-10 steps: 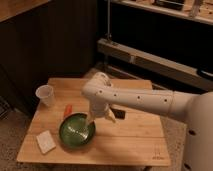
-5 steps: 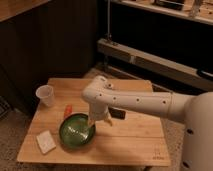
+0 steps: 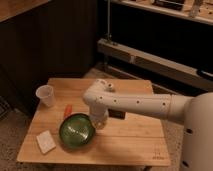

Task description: Pick up the ceramic bowl

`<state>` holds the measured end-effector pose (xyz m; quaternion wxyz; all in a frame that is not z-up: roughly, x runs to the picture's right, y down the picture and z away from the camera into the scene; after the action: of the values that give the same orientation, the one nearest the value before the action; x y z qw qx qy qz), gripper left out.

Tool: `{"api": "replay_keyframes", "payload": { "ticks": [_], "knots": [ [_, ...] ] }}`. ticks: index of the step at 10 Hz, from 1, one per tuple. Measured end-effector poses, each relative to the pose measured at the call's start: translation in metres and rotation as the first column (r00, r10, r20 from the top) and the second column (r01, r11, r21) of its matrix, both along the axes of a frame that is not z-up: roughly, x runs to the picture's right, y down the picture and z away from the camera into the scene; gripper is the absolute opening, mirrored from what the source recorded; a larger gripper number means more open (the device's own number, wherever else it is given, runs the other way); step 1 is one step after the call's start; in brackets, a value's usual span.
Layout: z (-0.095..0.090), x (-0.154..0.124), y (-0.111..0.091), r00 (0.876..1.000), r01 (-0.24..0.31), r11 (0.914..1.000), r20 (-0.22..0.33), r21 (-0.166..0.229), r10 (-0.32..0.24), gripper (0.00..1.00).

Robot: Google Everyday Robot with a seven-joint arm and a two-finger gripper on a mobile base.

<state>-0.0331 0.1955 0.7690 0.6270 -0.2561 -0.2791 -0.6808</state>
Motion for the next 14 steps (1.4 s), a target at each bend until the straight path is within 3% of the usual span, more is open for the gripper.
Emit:
{"api": "replay_keyframes", "payload": {
  "ticks": [4, 5, 9, 11, 14],
  "knots": [
    [-0.0038, -0.001, -0.0009, 0.999, -0.018, 0.9996, 0.051, 0.021, 0.017, 0.73],
    [-0.0038, -0.0013, -0.0008, 0.998, -0.023, 0.9995, 0.058, 0.022, 0.022, 0.78],
    [-0.0027, -0.0017, 0.0004, 0.987, -0.067, 0.9973, 0.149, 0.031, 0.062, 0.8],
    [-0.0019, 0.0001, 0.0027, 0.967, -0.114, 0.9926, 0.232, 0.042, 0.101, 0.8],
    [-0.0016, -0.0071, 0.0078, 0.942, -0.131, 0.989, 0.32, 0.07, 0.102, 0.8]
  ]
}}
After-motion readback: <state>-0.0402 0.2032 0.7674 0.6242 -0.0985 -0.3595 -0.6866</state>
